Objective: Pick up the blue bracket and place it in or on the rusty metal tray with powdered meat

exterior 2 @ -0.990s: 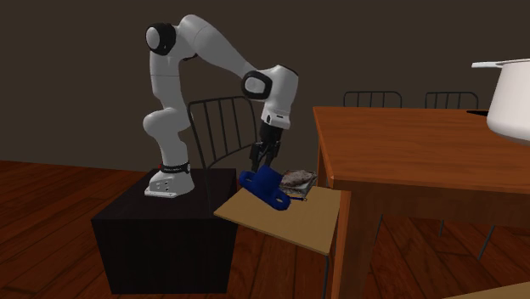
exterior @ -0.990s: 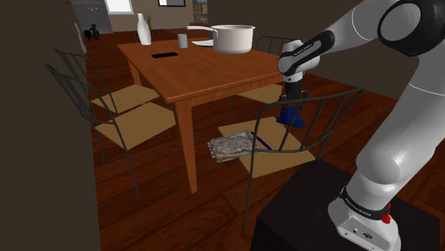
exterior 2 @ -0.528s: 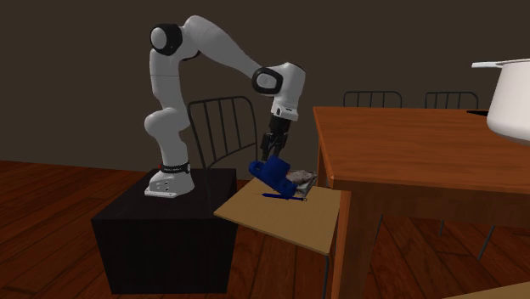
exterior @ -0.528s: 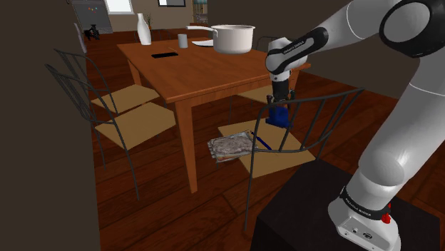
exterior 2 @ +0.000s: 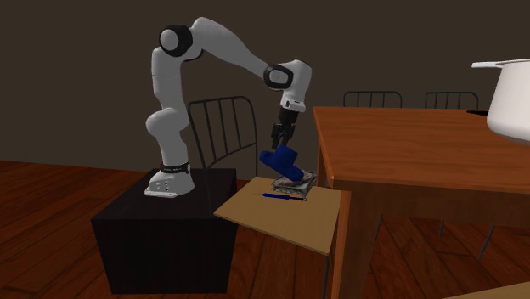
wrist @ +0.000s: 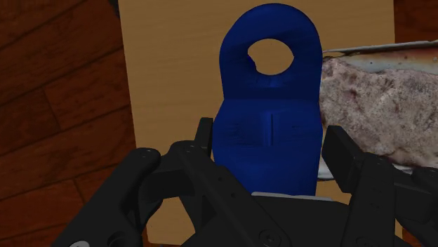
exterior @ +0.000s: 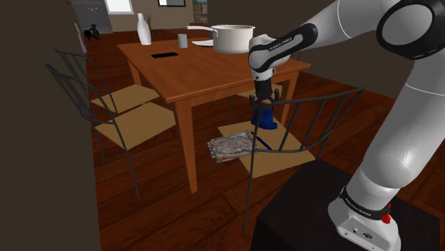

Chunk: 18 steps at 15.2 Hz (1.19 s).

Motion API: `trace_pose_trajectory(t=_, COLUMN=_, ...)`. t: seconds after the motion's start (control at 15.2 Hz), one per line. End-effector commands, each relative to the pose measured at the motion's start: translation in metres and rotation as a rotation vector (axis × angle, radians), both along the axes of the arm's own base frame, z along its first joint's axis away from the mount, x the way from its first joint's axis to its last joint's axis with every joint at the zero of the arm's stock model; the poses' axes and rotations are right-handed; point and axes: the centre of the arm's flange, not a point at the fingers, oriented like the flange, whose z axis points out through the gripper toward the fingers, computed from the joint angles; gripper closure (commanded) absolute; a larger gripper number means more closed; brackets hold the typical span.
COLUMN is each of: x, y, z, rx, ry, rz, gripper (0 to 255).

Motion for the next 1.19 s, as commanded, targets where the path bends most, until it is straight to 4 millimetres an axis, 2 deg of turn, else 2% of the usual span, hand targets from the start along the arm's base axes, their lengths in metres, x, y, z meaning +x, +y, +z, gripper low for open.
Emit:
trace_pose_trajectory(t=0.0, x=0.011, y=0.025, z=0.003, rx=0.000, ry=0.000, rz=-0.001, gripper=255)
trace_pose_trajectory(t=0.66, x=0.067, y=0.145, z=0.018, rx=0.000, ry=0.000, rz=-0.001, gripper=255)
trace_pose_trajectory(t=1.12, x=0.067, y=0.145, z=-0.019, rx=0.000, ry=0.000, rz=-0.001, gripper=255)
